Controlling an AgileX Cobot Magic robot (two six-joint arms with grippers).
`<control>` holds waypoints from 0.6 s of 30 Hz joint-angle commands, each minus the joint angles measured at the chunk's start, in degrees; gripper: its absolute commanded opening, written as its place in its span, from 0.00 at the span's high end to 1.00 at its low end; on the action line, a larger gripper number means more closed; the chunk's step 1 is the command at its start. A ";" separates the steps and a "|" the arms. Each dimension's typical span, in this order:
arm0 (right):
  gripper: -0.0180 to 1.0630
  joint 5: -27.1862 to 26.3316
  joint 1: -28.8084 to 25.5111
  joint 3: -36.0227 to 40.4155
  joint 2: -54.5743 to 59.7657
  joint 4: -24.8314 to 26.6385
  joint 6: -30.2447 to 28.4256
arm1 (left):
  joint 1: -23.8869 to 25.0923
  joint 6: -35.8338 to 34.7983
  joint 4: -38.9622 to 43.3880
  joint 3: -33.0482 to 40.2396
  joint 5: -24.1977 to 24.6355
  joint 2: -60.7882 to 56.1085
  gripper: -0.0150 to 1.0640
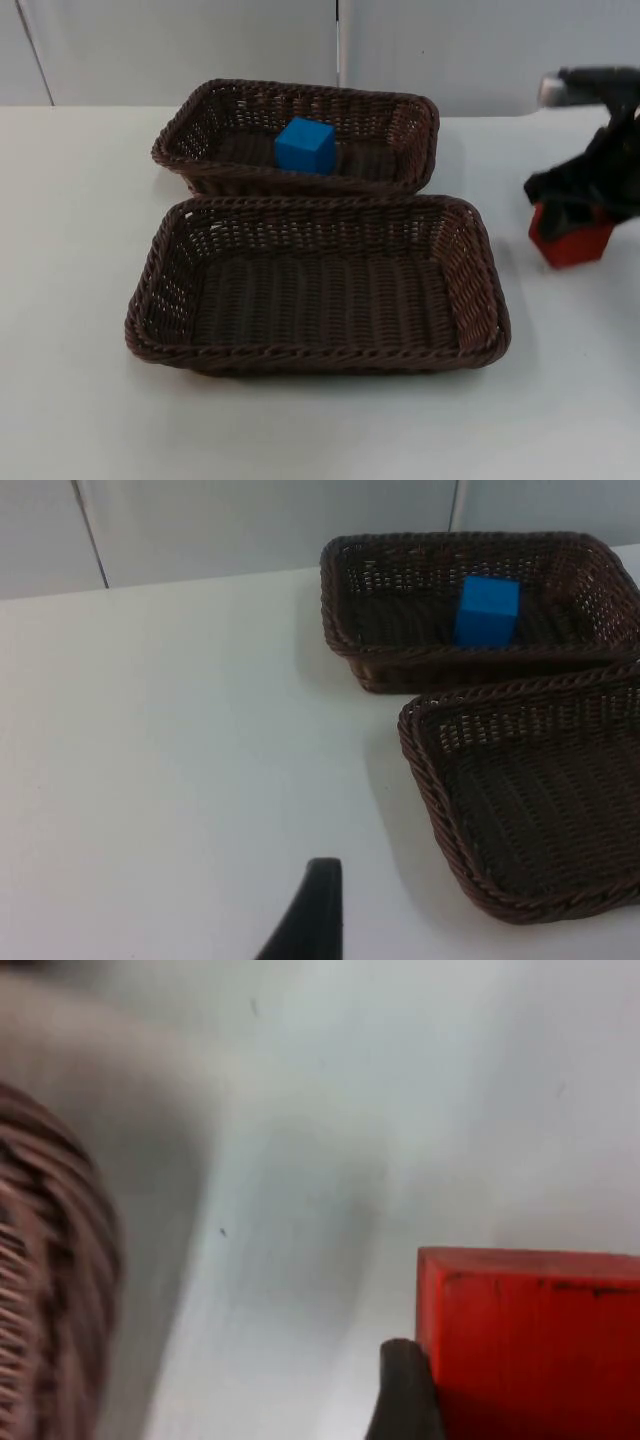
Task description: Pick up one cube with the left hand and place it into the upper basket. Pick up one cube with the right hand and place it into the lower basket.
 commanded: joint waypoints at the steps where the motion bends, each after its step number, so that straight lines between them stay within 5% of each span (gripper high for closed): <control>1: 0.98 0.31 0.34 -0.36 -2.81 -0.37 -0.02 | -0.19 -0.42 0.19 0.29 -0.62 -0.24 0.20; 18: 0.98 6.61 0.34 -0.36 -15.30 -0.37 -0.02 | -0.19 -0.42 0.09 0.29 -0.52 -0.24 0.20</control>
